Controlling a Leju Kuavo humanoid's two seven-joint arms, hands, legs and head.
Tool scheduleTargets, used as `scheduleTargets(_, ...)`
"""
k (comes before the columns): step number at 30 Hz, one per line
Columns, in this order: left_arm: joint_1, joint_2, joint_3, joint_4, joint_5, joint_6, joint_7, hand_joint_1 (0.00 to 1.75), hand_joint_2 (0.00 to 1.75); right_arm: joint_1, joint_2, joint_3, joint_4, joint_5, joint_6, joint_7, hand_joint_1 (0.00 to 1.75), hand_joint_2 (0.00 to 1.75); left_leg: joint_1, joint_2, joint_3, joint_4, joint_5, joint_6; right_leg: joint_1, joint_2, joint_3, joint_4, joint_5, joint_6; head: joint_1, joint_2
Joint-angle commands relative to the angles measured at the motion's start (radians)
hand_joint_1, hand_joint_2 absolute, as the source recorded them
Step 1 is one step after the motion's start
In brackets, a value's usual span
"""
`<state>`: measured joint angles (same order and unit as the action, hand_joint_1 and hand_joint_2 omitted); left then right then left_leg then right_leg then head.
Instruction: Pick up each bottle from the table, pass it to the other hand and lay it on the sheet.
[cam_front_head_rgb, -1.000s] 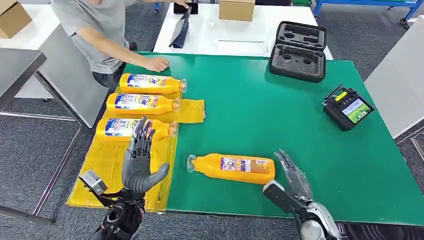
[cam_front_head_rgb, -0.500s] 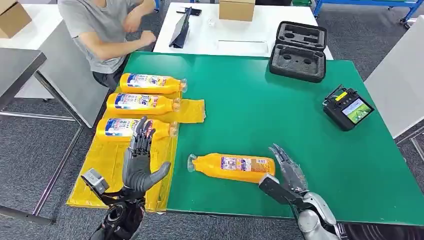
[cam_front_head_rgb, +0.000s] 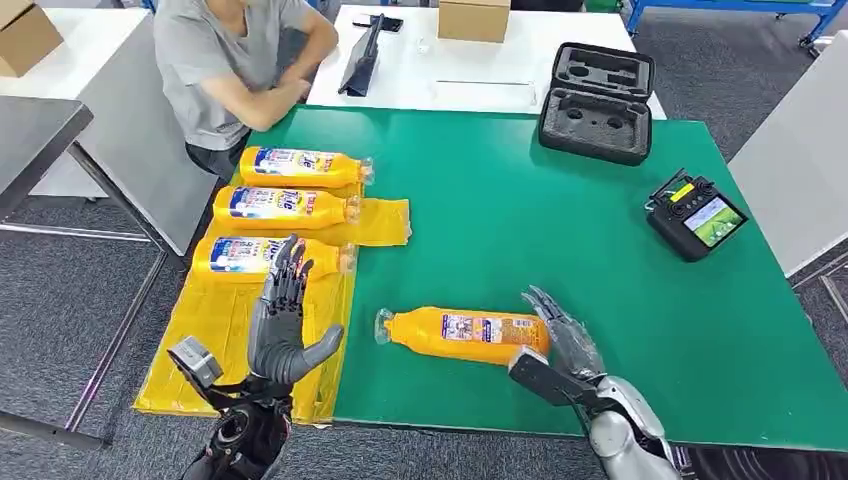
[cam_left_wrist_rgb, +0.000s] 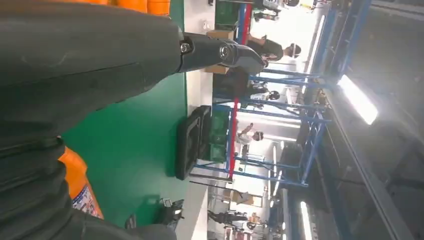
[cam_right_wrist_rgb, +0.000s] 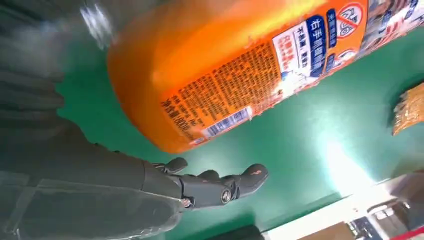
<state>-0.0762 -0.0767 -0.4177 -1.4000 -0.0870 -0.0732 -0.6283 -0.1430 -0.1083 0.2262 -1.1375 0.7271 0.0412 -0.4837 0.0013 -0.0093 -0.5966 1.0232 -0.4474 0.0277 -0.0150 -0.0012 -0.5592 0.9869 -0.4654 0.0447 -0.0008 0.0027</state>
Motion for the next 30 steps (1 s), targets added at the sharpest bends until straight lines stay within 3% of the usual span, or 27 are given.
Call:
scheduleTargets(1, -0.034, 0.02, -0.018, 0.074, -0.004, -0.001, -0.07, 0.0, 1.75, -0.052, -0.014, 0.039, 0.088, -0.004, 0.008, -0.004, 0.0, 1.75, 0.001, 0.001, 0.003, -0.001, 0.0, -0.001, 0.001, 0.001, 0.002, -0.001, 0.0, -0.002, 0.0, 0.0)
scheduleTargets(22, -0.034, 0.015, -0.025, 0.087, -0.012, 0.009, -0.07, 0.0, 1.75, -0.114, -0.044, 0.081, 0.188, -0.038, 0.06, 0.003, 0.0, 1.75, 0.0, 0.001, 0.002, -0.001, 0.0, -0.001, 0.001, 0.001, 0.002, -0.001, 0.0, -0.002, 0.0, 0.0)
scheduleTargets(30, -0.037, 0.02, -0.032, 0.092, -0.013, 0.011, -0.07, 0.0, 1.75, -0.135, -0.102, 0.12, 0.28, -0.042, 0.158, 0.017, 0.0, 1.75, 0.0, -0.001, 0.002, -0.001, 0.0, -0.001, 0.0, -0.001, 0.002, -0.001, 0.0, -0.001, 0.0, 0.0)
